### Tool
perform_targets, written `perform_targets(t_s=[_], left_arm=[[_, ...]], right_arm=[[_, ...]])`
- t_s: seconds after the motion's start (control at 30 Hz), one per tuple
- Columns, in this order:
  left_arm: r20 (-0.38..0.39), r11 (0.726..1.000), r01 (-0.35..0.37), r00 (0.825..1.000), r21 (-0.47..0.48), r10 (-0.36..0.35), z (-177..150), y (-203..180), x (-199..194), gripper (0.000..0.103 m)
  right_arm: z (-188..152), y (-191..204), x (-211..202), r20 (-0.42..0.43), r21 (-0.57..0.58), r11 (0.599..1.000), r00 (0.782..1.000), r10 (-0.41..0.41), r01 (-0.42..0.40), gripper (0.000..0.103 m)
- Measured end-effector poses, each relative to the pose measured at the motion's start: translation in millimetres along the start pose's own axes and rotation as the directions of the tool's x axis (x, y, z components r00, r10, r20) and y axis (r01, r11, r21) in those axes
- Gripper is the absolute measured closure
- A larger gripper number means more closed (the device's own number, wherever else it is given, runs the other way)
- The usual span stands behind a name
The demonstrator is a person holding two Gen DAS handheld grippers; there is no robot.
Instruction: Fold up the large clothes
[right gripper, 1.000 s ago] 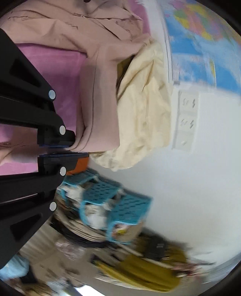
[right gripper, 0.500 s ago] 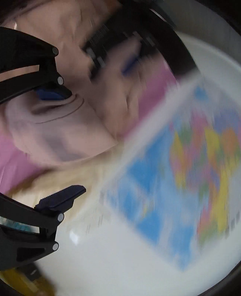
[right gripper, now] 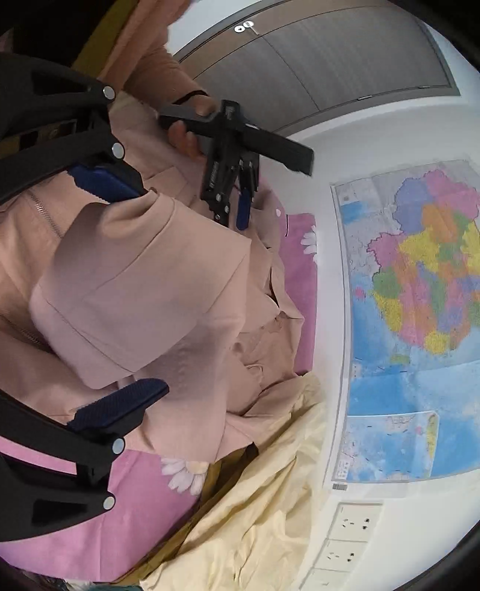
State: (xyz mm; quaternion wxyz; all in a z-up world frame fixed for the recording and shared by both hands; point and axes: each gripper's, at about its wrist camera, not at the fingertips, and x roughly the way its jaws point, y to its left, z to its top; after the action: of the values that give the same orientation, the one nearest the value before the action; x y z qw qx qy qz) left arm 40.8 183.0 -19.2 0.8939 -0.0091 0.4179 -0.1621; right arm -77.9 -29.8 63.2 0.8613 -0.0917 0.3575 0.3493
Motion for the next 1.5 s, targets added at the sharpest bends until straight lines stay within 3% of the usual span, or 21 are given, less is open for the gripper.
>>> perform_targets(t_s=[0.17,0.27,0.33,0.37,0.47,0.53,0.6,0.7,0.8,0.87,0.93,0.97,1.0,1.13,1.23,1.3,1.37,1.4,1.43,1.5], left_arm=[[0.009,1.000,0.020,1.000,0.010,-0.021,6.0,-7.5,0.2,0.023],[0.025,1.000,0.031,0.999,-0.002,-0.031,8.6,-6.2,-4.3,0.023],[0.033,1.000,0.029,0.999,-0.003,-0.029,8.9,-5.9,-7.8,0.023],[0.034,1.000,0.027,0.999,-0.002,-0.027,8.9,-6.1,-8.7,0.023],[0.035,0.999,0.033,0.999,0.011,-0.034,7.4,-11.7,-10.6,0.023],[0.031,0.998,0.051,0.998,0.028,-0.052,5.7,-19.7,-10.9,0.023],[0.027,0.997,0.064,0.997,0.044,-0.065,4.0,-25.1,-10.1,0.023],[0.012,0.993,0.078,0.997,0.084,-0.080,-1.0,-38.4,-6.2,0.023],[-0.007,0.991,0.093,0.996,0.095,-0.092,-7.2,-46.0,-3.1,0.023],[-0.012,0.991,0.100,0.995,0.094,-0.099,-9.8,-47.6,-3.9,0.023],[-0.009,0.991,0.095,0.995,0.092,-0.095,-11.8,-46.9,-6.5,0.023],[-0.007,0.991,0.098,0.995,0.088,-0.098,-13.0,-45.2,-8.6,0.023],[-0.002,0.991,0.104,0.995,0.080,-0.104,-14.3,-42.8,-12.3,0.023],[0.031,0.990,0.128,0.991,0.062,-0.130,-19.4,-31.5,-30.9,0.023],[0.084,0.992,0.123,0.989,0.034,-0.125,-21.8,-18.0,-52.7,0.023],[0.130,0.993,0.121,0.984,-0.008,-0.119,-22.3,-2.1,-70.9,0.023],[0.170,0.992,0.111,0.980,-0.052,-0.101,-24.1,13.5,-87.1,0.023],[0.188,0.991,0.109,0.978,-0.078,-0.093,-25.7,22.1,-95.6,0.023],[0.196,0.989,0.110,0.976,-0.094,-0.090,-27.1,29.3,-101.8,0.023],[0.212,0.985,0.116,0.973,-0.126,-0.087,-33.5,40.7,-112.9,0.023]], right_arm=[[-12.5,21.2,-14.7,-0.005,-0.080,0.997,1.000,0.010,-0.010,0.008],[-15.7,27.5,-18.6,-0.034,-0.117,0.991,0.997,-0.062,0.058,0.008],[-21.7,43.2,-18.8,-0.092,-0.207,0.969,0.983,-0.160,0.138,0.006],[-22.5,47.4,-20.5,-0.087,-0.237,0.958,0.979,-0.185,0.160,0.006],[-26.0,56.1,-37.0,-0.067,-0.266,0.954,0.985,-0.160,0.137,0.006],[-28.2,56.1,-44.8,-0.048,-0.293,0.933,0.972,-0.232,0.208,0.006],[-29.0,44.0,-49.1,-0.057,-0.247,0.955,0.981,-0.186,0.167,0.006],[-37.6,15.0,-32.4,-0.124,-0.129,0.978,0.976,-0.181,0.165,0.006],[-53.1,-13.8,-3.7,-0.195,0.045,0.994,0.977,-0.089,0.100,0.006],[-62.2,-24.4,12.4,-0.215,0.126,0.990,0.976,-0.038,0.066,0.020],[-67.0,-32.6,27.6,-0.238,0.213,0.977,0.970,0.058,-0.006,0.079],[-66.4,-32.9,29.9,-0.234,0.231,0.972,0.968,0.095,-0.039,0.095],[-63.2,-30.9,28.6,-0.209,0.236,0.968,0.969,0.135,-0.083,0.100],[-26.3,-3.8,4.9,-0.062,0.168,0.966,0.976,0.210,-0.197,0.101],[6.8,17.0,2.5,0.022,0.113,0.952,0.959,0.283,-0.283,0.100],[26.7,33.8,16.5,0.026,0.079,0.944,0.947,0.319,-0.320,0.097],[38.1,50.0,35.6,-0.012,0.047,0.926,0.927,0.375,-0.374,0.073],[41.0,59.7,46.6,-0.037,0.038,0.924,0.923,0.382,-0.381,0.035],[42.1,68.7,53.5,-0.051,0.017,0.924,0.922,0.383,-0.383,0.027],[41.1,74.2,57.1,-0.050,0.003,0.914,0.913,0.405,-0.406,0.027]])
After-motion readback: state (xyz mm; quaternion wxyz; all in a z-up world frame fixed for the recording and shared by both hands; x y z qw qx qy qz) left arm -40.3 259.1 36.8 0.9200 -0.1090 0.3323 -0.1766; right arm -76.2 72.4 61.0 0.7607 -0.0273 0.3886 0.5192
